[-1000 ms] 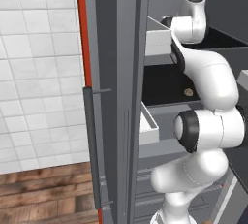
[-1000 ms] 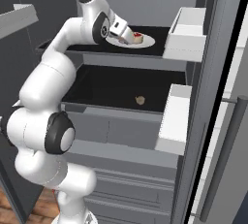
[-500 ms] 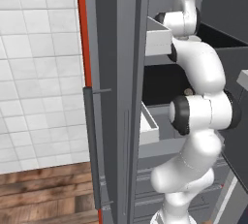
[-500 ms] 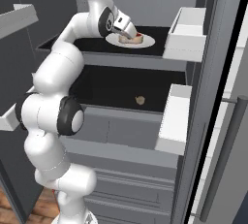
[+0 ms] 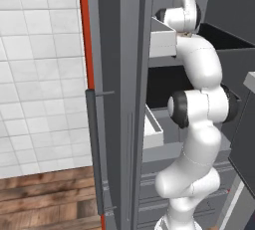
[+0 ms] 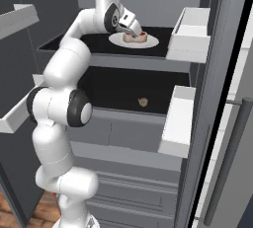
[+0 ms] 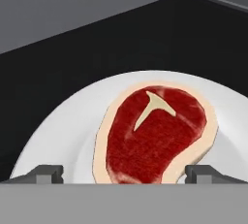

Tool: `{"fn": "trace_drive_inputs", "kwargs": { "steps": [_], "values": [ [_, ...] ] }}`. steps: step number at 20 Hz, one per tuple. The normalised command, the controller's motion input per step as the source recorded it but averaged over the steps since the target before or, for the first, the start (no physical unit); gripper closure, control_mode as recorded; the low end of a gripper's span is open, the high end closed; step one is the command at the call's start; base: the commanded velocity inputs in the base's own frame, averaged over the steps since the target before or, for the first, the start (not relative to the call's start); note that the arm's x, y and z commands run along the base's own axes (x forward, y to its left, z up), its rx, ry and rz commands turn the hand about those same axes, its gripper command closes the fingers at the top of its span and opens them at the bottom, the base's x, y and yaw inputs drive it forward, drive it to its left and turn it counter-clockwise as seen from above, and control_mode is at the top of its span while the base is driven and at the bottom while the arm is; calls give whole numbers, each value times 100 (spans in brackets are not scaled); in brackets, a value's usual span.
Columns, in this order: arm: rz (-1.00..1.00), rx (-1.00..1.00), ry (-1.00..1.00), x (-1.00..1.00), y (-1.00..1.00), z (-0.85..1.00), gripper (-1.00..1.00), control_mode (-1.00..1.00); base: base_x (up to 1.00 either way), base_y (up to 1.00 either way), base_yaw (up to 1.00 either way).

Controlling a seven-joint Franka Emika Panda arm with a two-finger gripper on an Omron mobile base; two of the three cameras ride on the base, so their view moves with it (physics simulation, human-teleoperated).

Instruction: Retrieve the steak from the fridge and place it on the cutting board.

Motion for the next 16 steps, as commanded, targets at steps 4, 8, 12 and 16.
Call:
{"fn": "trace_drive_inputs", "kwargs": {
  "steps": [4,8,12,16],
  "values": [
    [-6,0,16,-15,-5,-39,-100,-100,0,0,0],
    [-7,0,14,-20,-4,-59,-100,-100,0,0,0],
    [-4,0,4,-2,-8,-48,-100,-100,0,0,0],
    [0,0,0,0,-3,-11,-100,-100,0,0,0]
  ]
}}
